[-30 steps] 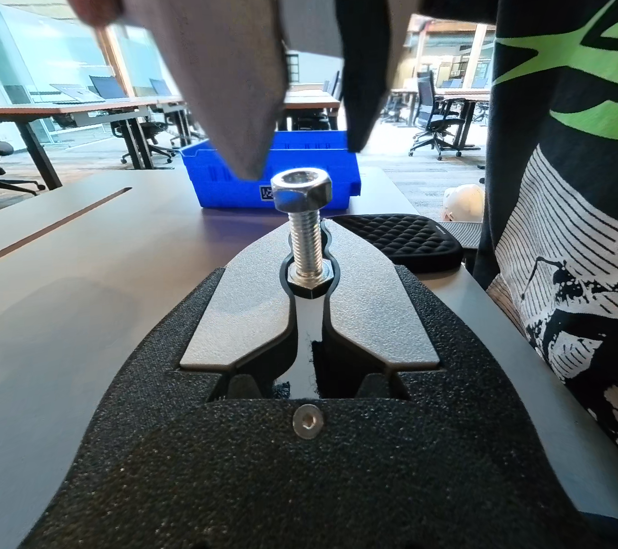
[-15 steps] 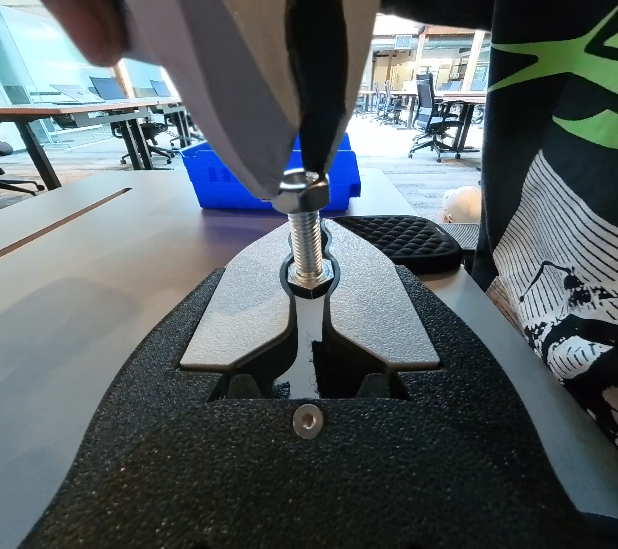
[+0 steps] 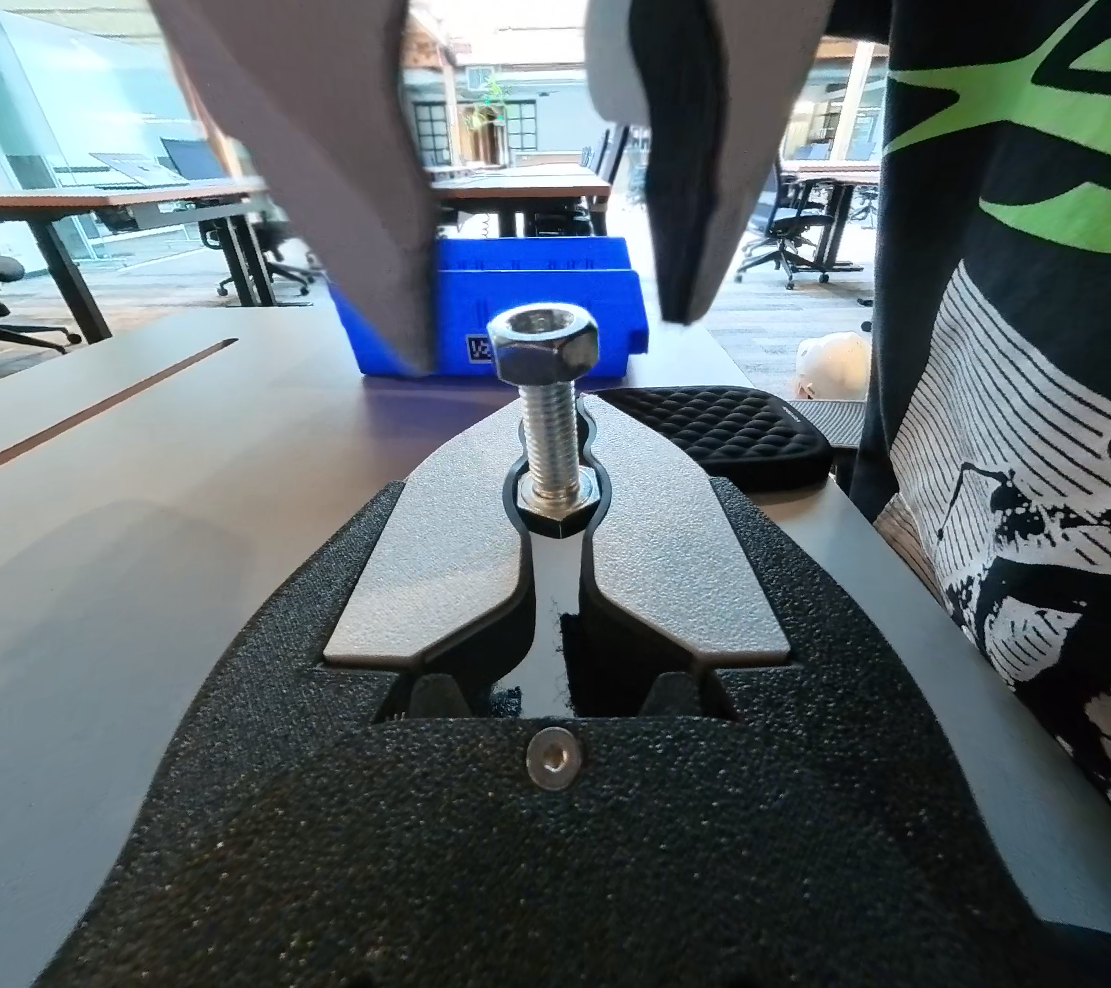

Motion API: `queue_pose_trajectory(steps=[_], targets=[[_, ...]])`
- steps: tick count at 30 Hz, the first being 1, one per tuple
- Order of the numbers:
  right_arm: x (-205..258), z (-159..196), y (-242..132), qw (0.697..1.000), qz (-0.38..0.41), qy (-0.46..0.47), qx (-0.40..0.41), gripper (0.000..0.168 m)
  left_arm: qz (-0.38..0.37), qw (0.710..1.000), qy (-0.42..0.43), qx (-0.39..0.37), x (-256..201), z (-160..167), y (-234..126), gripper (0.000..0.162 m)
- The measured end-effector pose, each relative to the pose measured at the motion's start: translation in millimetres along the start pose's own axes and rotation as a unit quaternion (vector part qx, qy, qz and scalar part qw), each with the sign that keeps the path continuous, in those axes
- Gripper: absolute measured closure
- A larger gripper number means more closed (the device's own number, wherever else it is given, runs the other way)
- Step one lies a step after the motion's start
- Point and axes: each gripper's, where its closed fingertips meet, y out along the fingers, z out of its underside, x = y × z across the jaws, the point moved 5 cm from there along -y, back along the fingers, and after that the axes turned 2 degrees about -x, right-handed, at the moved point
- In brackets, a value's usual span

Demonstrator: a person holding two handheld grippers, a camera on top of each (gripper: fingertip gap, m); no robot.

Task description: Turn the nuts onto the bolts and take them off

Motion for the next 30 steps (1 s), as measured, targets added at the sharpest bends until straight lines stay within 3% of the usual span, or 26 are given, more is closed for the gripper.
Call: queue_pose_trajectory(steps=[2, 6, 13, 16, 19, 25, 27, 30], targets=[[3, -1, -4, 0.992, -0.008, -0.126, 0.001, 0.129, 0.001, 1.000, 0.000, -0.001, 0, 0, 0, 0.152], [1, 6, -6, 0.941, -0.001, -0.336, 0.036, 0.125, 0.002, 1.000, 0.000, -0.002, 0, 0, 0, 0.151], [-4, 2, 1, 0.923, -0.034, -0.384, 0.013, 0.140, 0.003, 1.000, 0.000, -0.003, -1, -1, 0, 0.151], [-6, 3, 3, 0.930, -0.033, -0.365, 0.015, 0.151, 0.003, 1.000, 0.000, -0.003, -1, -1, 0, 0.151], [-6, 4, 3, 0.954, -0.023, -0.299, 0.018, 0.151, 0.001, 1.000, -0.001, -0.004, 0, -1, 0, 0.151], [-1, 4, 4, 0.998, 0.020, -0.048, 0.044, 0.151, 0.001, 1.000, 0.001, 0.001, -1, 0, 1, 0.151], [0, 4, 4, 0.997, 0.024, 0.056, 0.037, 0.151, 0.002, 1.000, 0.002, 0.003, -1, 0, 2, 0.151], [0, 5, 3, 0.995, 0.022, 0.099, 0.017, 0.151, 0.002, 1.000, 0.002, -0.002, -1, -1, 1, 0.152]])
